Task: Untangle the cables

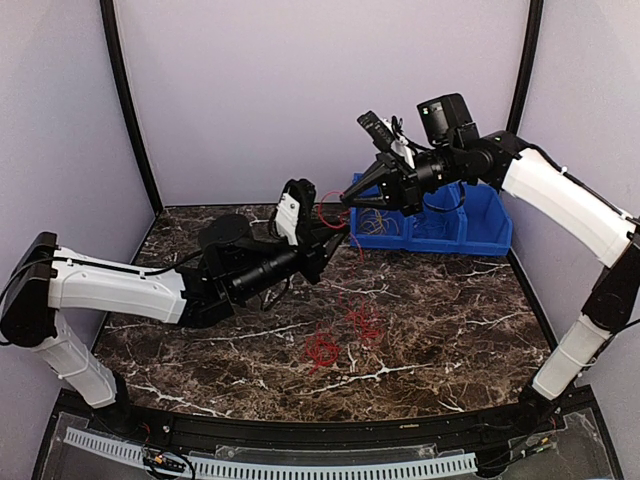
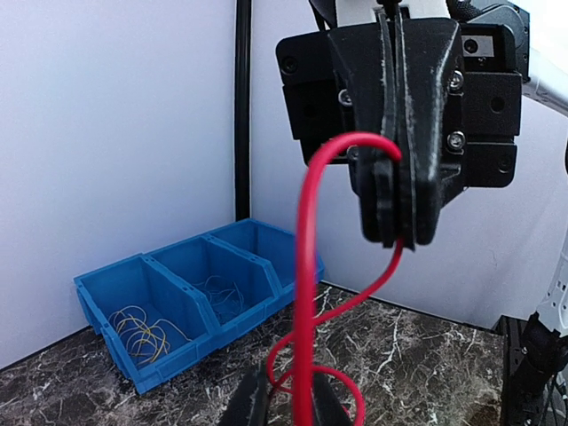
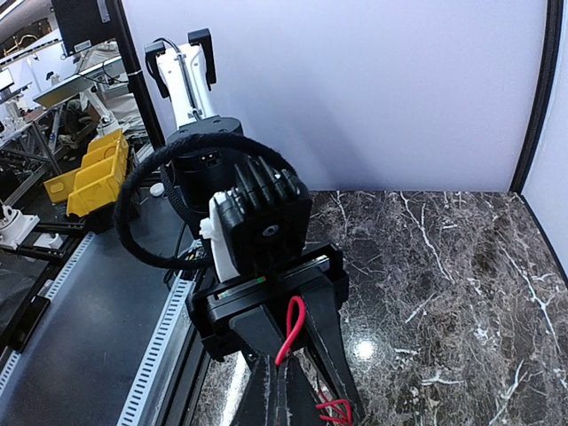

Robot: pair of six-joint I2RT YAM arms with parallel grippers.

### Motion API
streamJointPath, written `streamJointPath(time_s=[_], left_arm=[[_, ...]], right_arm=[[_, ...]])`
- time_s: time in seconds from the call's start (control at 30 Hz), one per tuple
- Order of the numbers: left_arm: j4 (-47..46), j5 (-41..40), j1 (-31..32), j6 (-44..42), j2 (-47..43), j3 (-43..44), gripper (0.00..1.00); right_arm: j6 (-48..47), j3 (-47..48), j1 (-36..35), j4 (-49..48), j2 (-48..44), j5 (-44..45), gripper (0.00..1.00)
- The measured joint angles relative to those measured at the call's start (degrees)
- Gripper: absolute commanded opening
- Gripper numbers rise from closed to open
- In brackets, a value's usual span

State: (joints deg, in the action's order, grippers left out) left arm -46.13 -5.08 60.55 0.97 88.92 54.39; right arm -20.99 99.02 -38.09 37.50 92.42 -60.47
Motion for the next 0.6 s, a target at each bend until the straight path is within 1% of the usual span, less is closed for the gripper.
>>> streamJointPath(time_s=[0.07,0.1,0.13,0.17,0.2,0.27,0.4,0.5,0.6], left_arm=[[-0.7,0.2,-0.3,0.4,0.2,0.0,0.08],[-1.0,0.4,-0.4,0.7,0.4,0.0,0.04],[-1.4,0.7,-0.5,0.9,0.6,0.0,0.02],[-1.7,1.0,-0.6,1.2,0.8,0.0,0.0],[-2.0,1.2,-0.7,1.2,1.0,0.0,0.0],[-2.5,1.2,-0.7,1.4,1.1,-0.1,0.0],[-4.5,0.3,-0.7,2.0,1.0,-1.4,0.0],[-4.5,-1.6,-0.9,2.6,0.3,-4.3,0.0],[-4.4,-3.4,-0.9,3.3,-1.2,-7.0,0.0]], right_arm=[[0.0,0.0,0.0,0.0,0.0,-0.2,0.0],[0.0,0.0,0.0,0.0,0.1,-0.2,0.0],[0.0,0.0,0.0,0.0,0.1,-0.2,0.0],[-0.1,0.0,0.0,0.0,0.1,-0.2,0.03],[-0.2,0.0,0.0,0.0,0.1,-0.2,0.09],[-0.9,-0.6,0.0,-0.2,0.0,-0.2,0.25],[-3.3,-7.3,0.2,-2.3,-1.3,2.1,0.46],[-5.0,-14.8,0.7,-4.3,-2.6,5.6,0.55],[-6.6,-23.1,1.1,-6.9,-3.0,9.8,0.58]])
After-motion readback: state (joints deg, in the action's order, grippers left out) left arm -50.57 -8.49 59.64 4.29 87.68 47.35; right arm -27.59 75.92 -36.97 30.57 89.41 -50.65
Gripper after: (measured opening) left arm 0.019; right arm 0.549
